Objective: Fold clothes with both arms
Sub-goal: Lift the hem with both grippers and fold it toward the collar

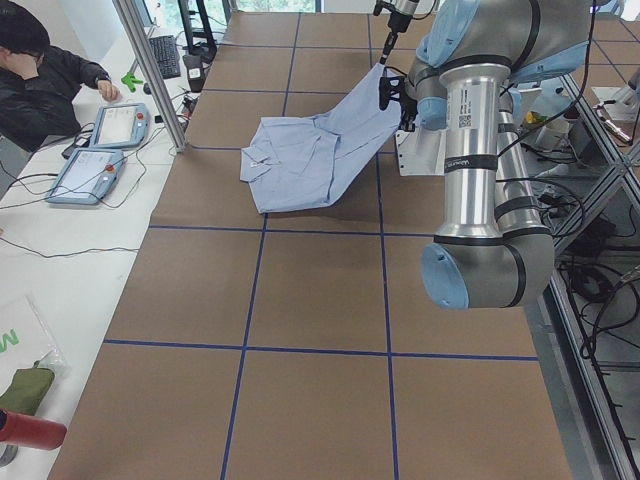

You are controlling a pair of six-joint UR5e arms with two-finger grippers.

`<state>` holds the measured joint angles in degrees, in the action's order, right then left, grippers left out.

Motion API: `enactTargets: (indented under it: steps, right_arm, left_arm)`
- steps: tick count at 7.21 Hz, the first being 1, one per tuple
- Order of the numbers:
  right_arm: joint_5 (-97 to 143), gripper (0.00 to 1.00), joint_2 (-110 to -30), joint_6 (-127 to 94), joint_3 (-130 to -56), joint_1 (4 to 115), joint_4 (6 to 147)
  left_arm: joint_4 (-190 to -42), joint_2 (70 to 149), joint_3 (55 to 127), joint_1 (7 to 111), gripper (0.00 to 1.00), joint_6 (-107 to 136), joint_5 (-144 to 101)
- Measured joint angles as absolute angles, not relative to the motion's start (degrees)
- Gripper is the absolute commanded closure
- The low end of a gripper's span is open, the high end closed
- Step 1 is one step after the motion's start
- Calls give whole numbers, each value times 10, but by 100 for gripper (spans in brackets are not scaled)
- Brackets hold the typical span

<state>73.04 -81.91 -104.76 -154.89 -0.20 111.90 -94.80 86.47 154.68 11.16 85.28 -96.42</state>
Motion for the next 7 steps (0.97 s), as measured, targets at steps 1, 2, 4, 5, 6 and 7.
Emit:
enactTargets:
  steps: [1,2,4,5,6,7]
  right_arm:
    - [754,100,-767,-1026,-1534,33,1158]
    - [765,100,-716,-995,-1494,73,1175]
    - [776,100,-655,-920,-1415,155,1175]
    - [793,100,-633,-888,-1370,203,1157]
    - [817,100,-616,-856,-1312,254,1116]
    - [835,100,-608,-829,-1249,298,1059]
  left_arm:
    - [-938,882,1519,127,100,841,-969]
    - [-934,914,1467,157,100,811,-968]
    - [-933,971,1372,239,100,732,-969]
    - [-933,985,1345,276,100,699,-969]
    - [-933,1000,1320,314,100,669,-969]
    - [-933,1023,1291,347,100,647,-969]
